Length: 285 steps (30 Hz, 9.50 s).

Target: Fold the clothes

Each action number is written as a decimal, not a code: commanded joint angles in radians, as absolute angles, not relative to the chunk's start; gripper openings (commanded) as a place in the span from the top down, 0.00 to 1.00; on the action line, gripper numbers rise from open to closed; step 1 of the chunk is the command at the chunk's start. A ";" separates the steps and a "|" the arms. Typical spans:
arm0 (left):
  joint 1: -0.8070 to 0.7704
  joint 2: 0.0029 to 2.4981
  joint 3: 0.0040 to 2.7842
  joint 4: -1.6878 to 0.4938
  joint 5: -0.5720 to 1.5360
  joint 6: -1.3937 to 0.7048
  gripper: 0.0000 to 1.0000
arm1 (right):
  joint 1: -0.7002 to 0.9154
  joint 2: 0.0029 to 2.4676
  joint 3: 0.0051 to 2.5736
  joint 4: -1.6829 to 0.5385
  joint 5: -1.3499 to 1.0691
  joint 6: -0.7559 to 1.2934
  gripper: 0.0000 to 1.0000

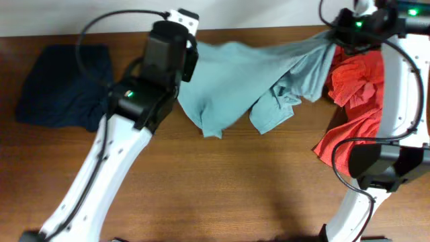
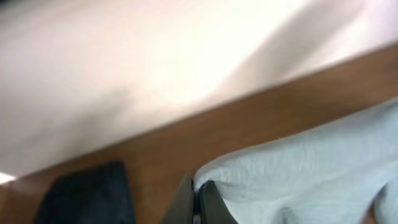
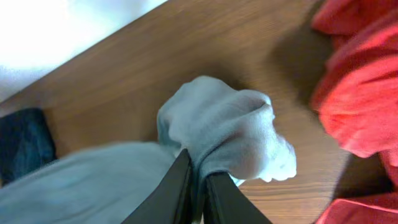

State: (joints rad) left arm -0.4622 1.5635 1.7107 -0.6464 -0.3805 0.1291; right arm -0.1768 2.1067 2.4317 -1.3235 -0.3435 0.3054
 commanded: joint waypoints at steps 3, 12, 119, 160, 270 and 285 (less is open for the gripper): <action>-0.466 1.490 1.740 -0.641 -0.424 0.114 1.00 | -0.222 2.082 2.439 -1.345 -0.363 0.273 0.91; -0.466 1.427 1.774 -0.595 -0.509 0.133 1.00 | -0.230 2.068 2.439 -1.421 -0.450 0.166 0.92; -0.225 1.402 1.796 -0.668 -0.493 0.022 1.00 | 0.850 2.154 1.469 -0.547 0.039 0.361 0.55; -0.225 1.419 1.796 -0.674 -0.493 0.022 0.99 | 0.485 1.795 1.864 -1.067 0.109 0.317 0.96; -0.226 1.261 1.874 -0.647 -0.408 -0.052 1.00 | 0.044 1.566 2.779 -1.425 0.053 -0.019 0.96; -0.226 0.973 1.874 -0.719 -0.354 -0.061 1.00 | 0.044 1.227 2.784 -1.488 0.060 -0.006 0.96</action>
